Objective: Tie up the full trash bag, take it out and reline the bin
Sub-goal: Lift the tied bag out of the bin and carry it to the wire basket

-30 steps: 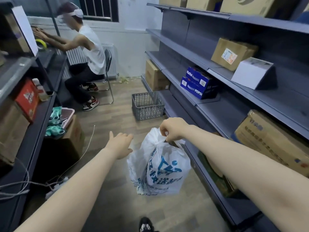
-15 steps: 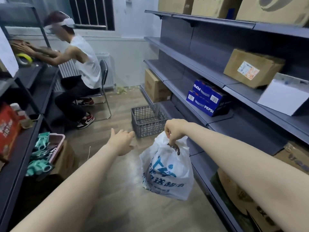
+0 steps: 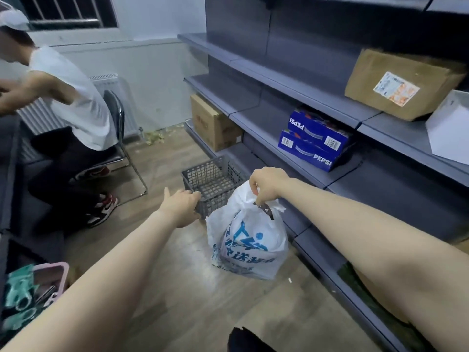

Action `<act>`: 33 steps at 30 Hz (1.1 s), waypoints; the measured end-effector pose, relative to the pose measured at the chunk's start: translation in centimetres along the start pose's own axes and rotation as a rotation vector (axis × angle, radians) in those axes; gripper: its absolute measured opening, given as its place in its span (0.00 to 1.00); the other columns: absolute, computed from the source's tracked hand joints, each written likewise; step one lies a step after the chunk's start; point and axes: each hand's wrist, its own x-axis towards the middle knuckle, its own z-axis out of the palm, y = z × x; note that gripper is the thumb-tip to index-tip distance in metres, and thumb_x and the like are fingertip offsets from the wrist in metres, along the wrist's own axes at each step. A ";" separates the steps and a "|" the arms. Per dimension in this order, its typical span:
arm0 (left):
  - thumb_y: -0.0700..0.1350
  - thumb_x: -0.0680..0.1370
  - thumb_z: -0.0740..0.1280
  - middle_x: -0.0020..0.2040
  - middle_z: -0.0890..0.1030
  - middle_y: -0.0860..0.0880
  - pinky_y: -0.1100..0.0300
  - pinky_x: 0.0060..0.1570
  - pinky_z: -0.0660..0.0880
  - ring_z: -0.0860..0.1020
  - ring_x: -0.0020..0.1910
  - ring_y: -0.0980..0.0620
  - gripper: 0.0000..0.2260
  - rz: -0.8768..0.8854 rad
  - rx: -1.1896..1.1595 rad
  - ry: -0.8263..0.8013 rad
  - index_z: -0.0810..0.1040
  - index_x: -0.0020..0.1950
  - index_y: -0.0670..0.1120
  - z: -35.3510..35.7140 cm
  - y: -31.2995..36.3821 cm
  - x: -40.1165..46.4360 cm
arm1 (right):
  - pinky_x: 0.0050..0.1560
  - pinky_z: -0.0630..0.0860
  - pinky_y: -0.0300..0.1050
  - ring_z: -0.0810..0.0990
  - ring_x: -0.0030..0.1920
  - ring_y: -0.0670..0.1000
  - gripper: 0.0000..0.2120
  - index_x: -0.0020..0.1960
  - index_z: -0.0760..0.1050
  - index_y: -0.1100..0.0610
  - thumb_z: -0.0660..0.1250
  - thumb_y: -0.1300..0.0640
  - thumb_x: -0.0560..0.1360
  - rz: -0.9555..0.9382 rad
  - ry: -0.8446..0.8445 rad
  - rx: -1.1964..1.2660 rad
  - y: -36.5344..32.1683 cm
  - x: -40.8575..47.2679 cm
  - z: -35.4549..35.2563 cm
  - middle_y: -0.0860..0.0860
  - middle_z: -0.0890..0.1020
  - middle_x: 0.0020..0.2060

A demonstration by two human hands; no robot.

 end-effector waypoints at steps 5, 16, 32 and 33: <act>0.51 0.78 0.62 0.66 0.72 0.45 0.35 0.69 0.54 0.66 0.68 0.44 0.20 0.036 -0.004 0.020 0.66 0.67 0.45 -1.9 -3.8 8.6 | 0.32 0.67 0.39 0.77 0.39 0.51 0.09 0.40 0.77 0.53 0.75 0.55 0.63 0.002 -0.040 -0.004 0.8 9.5 -2.1 0.49 0.82 0.41; 0.50 0.78 0.62 0.68 0.70 0.45 0.34 0.70 0.53 0.65 0.70 0.44 0.22 0.034 0.032 -0.038 0.63 0.70 0.45 -5.3 -15.2 23.9 | 0.44 0.65 0.44 0.75 0.40 0.52 0.10 0.40 0.74 0.52 0.74 0.54 0.65 0.042 -0.019 -0.105 1.6 28.4 -6.2 0.49 0.78 0.40; 0.49 0.78 0.61 0.67 0.70 0.45 0.35 0.69 0.52 0.65 0.69 0.44 0.20 0.270 0.089 -0.139 0.65 0.68 0.45 -8.3 -28.4 52.1 | 0.60 0.67 0.49 0.77 0.42 0.53 0.06 0.43 0.78 0.55 0.66 0.54 0.68 0.358 0.170 0.007 5.4 54.5 -6.1 0.50 0.83 0.41; 0.48 0.78 0.61 0.67 0.70 0.44 0.35 0.69 0.52 0.65 0.69 0.44 0.20 0.296 0.089 -0.147 0.65 0.69 0.45 -8.2 -28.2 54.3 | 0.60 0.68 0.49 0.75 0.39 0.53 0.05 0.41 0.77 0.55 0.66 0.55 0.68 0.364 0.154 0.027 5.9 56.3 -5.7 0.50 0.82 0.40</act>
